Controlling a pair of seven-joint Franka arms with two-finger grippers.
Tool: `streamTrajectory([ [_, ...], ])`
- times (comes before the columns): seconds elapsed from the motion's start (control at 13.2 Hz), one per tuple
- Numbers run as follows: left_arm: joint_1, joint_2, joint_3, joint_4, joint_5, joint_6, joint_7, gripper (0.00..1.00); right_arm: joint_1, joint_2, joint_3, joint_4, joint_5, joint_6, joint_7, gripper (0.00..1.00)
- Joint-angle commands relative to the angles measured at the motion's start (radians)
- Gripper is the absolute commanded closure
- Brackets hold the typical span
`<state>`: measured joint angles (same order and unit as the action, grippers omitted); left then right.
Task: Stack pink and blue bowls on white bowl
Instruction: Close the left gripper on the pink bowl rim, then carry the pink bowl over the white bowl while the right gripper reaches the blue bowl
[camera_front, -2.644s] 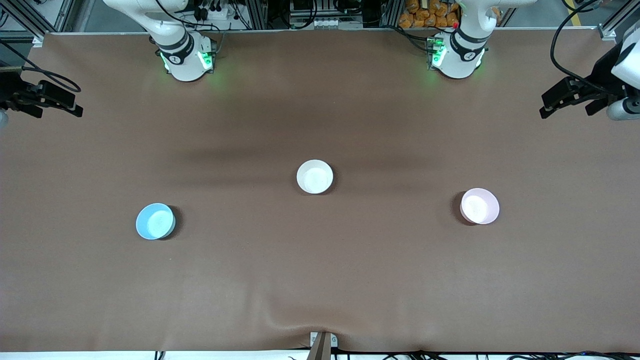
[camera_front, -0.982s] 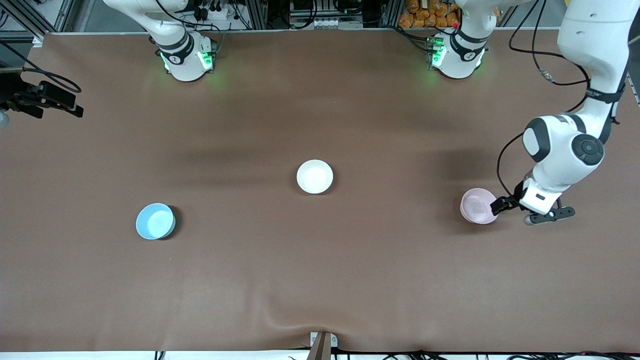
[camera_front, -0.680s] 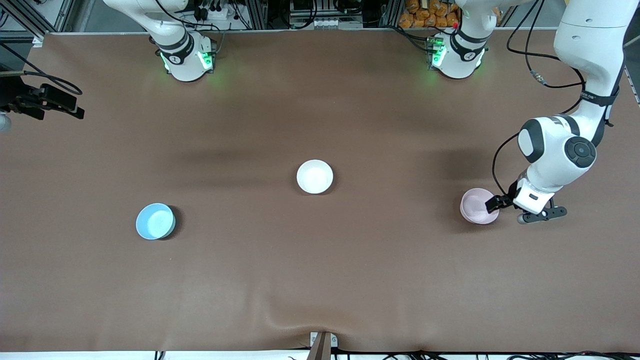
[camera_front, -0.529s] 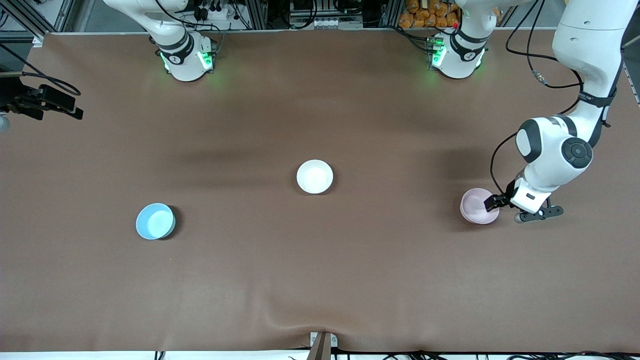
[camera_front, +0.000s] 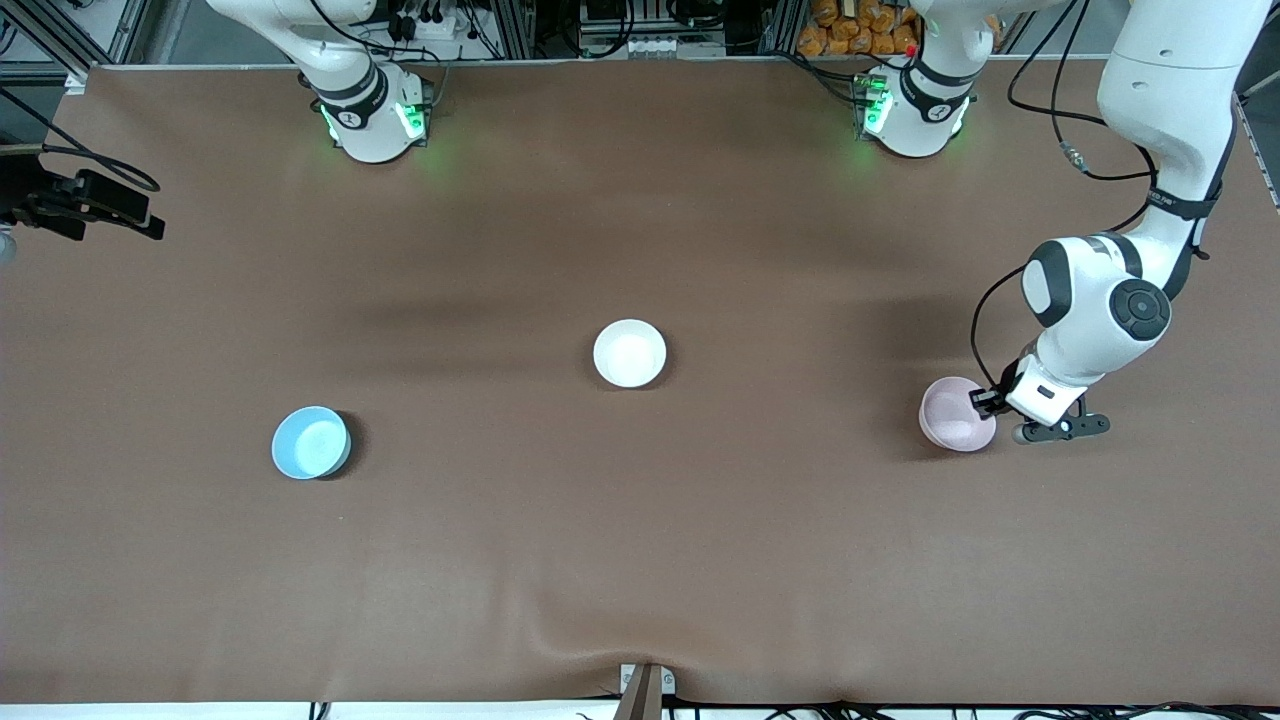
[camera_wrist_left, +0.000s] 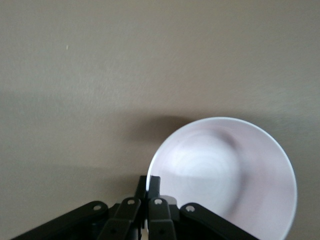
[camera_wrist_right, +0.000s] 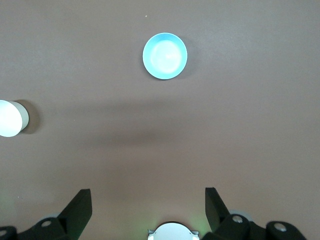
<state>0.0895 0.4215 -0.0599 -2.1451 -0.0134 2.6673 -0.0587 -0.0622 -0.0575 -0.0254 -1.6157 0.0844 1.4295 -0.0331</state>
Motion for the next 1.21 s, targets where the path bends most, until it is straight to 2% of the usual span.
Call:
streamTrajectory([
  [0.0,0.003,-0.073,-0.069,-0.001,0.000,-0.085,-0.022,1.00,-0.019,0.007,0.012,0.014,-0.002,-0.006,-0.013,0.00],
  [0.15,0.001,-0.127,-0.141,0.031,-0.002,-0.191,-0.138,1.00,-0.019,0.007,0.012,0.014,0.000,-0.006,-0.013,0.00],
  [0.38,0.001,-0.141,-0.266,0.137,-0.002,-0.335,-0.310,1.00,-0.018,0.007,0.012,0.016,0.000,-0.004,-0.013,0.00],
  [0.68,-0.016,-0.122,-0.403,0.232,-0.002,-0.372,-0.501,1.00,-0.018,0.015,0.012,0.014,0.001,-0.004,-0.013,0.00],
  [0.98,-0.144,-0.076,-0.419,0.312,0.007,-0.374,-0.682,1.00,-0.015,0.080,0.013,0.017,0.015,-0.003,-0.005,0.00],
  [1.13,-0.177,-0.055,-0.417,0.347,0.012,-0.374,-0.730,1.00,-0.004,0.140,0.013,0.013,0.014,0.052,-0.005,0.00],
])
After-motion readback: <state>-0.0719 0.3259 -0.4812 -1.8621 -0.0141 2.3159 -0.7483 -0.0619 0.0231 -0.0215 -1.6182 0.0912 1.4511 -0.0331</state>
